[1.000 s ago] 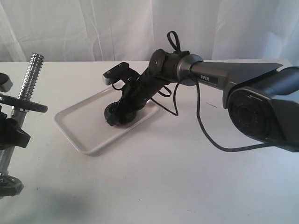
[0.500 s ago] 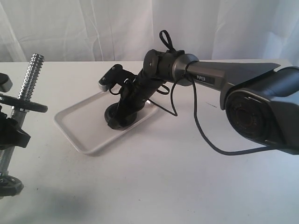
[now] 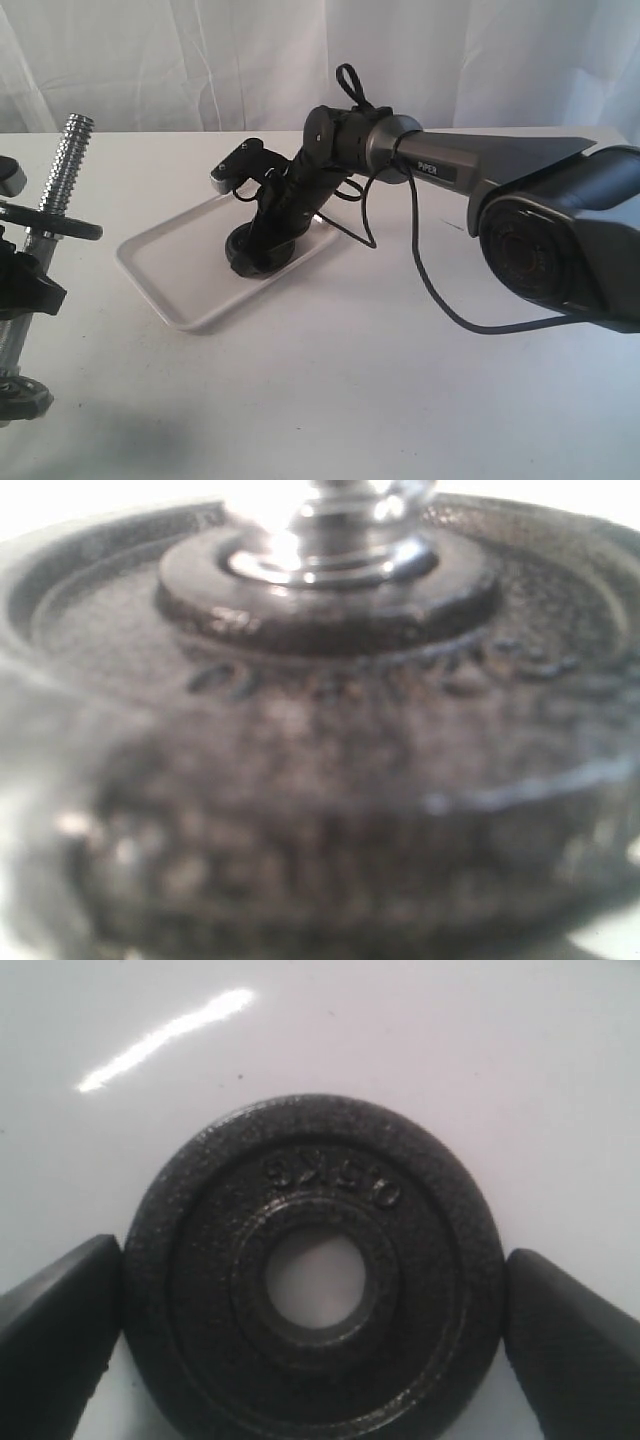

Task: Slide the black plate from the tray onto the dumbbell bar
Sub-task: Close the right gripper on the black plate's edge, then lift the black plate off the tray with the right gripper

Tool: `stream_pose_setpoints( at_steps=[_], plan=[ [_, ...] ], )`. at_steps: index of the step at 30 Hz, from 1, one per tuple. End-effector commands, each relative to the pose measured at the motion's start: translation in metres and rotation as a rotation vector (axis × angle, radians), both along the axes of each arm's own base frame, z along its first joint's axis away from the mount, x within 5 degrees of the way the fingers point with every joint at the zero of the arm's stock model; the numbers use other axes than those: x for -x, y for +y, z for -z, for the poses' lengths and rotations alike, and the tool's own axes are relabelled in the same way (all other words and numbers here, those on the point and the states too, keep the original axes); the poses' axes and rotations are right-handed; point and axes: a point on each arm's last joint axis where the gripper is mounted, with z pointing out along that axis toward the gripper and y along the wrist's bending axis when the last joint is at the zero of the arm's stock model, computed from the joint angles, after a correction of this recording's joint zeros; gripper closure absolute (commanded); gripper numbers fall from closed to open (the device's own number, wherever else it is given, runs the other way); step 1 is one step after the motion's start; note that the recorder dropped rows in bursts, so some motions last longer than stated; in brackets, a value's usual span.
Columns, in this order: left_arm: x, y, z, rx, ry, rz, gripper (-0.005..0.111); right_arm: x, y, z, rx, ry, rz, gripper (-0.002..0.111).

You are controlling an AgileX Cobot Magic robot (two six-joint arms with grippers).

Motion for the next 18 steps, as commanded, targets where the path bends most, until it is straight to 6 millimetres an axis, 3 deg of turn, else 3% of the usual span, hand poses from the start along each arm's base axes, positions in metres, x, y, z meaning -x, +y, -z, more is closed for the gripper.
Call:
stream_pose_setpoints(
  at_steps=[1, 9, 11, 16, 18],
  plan=[
    [-0.005, 0.000, -0.028, 0.067, -0.153, -0.074, 0.107, 0.005, -0.016, 0.041, 0.195, 0.067, -0.058, 0.058],
    [-0.005, 0.000, -0.028, 0.067, -0.153, -0.074, 0.107, 0.003, -0.027, 0.043, 0.317, 0.064, -0.012, 0.061],
    [-0.005, 0.000, -0.028, 0.067, -0.153, -0.074, 0.107, 0.003, -0.027, 0.043, 0.317, 0.064, -0.007, 0.069],
    [-0.005, 0.000, -0.028, 0.067, -0.153, -0.074, 0.107, 0.004, -0.028, 0.043, 0.324, 0.073, -0.010, 0.105],
    [-0.005, 0.000, -0.028, 0.067, -0.153, -0.074, 0.107, 0.003, -0.027, 0.043, 0.317, 0.060, -0.007, 0.108]
  ],
)
